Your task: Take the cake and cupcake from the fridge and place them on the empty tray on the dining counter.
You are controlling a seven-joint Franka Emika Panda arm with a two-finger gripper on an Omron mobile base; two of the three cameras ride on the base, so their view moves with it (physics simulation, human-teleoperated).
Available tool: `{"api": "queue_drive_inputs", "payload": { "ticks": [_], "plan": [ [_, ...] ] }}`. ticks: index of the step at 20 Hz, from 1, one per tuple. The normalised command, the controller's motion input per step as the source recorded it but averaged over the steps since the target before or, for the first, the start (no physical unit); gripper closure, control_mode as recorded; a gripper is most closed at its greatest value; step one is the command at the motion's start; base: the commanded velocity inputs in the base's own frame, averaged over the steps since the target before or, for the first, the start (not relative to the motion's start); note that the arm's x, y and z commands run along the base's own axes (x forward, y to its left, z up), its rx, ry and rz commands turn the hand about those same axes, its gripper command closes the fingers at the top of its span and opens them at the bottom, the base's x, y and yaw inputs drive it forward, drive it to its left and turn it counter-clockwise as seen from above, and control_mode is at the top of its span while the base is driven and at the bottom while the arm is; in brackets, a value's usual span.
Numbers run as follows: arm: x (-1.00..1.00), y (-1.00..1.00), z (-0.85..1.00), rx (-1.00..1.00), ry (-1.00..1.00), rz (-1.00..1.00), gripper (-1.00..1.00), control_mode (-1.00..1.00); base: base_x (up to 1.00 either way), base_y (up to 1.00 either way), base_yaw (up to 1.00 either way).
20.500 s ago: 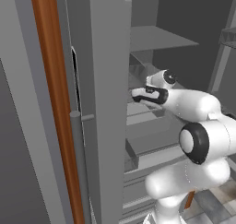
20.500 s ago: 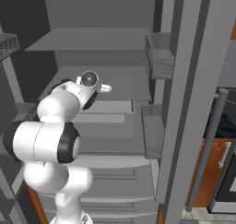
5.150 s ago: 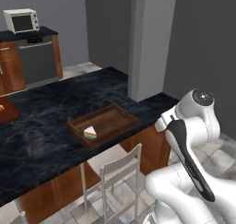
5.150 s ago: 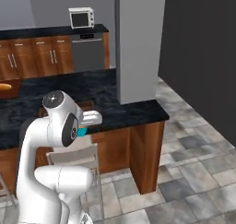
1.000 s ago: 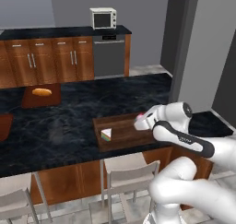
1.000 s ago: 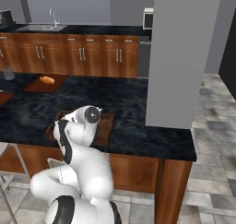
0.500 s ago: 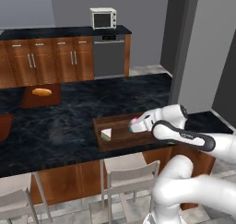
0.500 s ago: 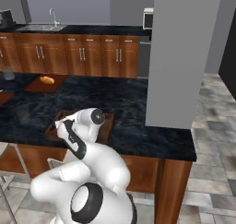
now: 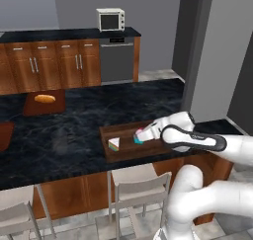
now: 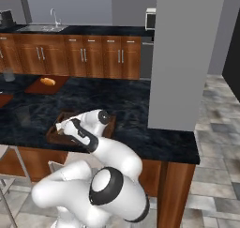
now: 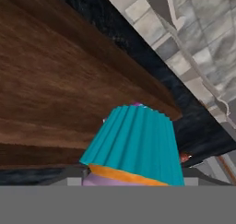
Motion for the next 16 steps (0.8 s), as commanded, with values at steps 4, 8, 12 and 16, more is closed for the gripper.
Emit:
{"api": "queue_drive_inputs", "payload": {
  "ticks": [4, 8, 12, 16],
  "plan": [
    [0.37, -0.02, -0.48, -0.01, -0.14, 0.22, 1.00, -1.00, 0.00, 0.00, 0.00],
    [0.42, 0.00, -0.47, -0.02, -0.25, 0.23, 1.00, -1.00, 0.00, 0.00, 0.00],
    [0.39, 0.00, -0.41, -0.02, -0.32, 0.23, -1.00, -1.00, 0.00, 0.00, 0.00],
    [0.39, -0.06, -0.33, -0.01, -0.32, 0.24, -1.00, -1.00, 0.00, 0.00, 0.00]
  ]
}}
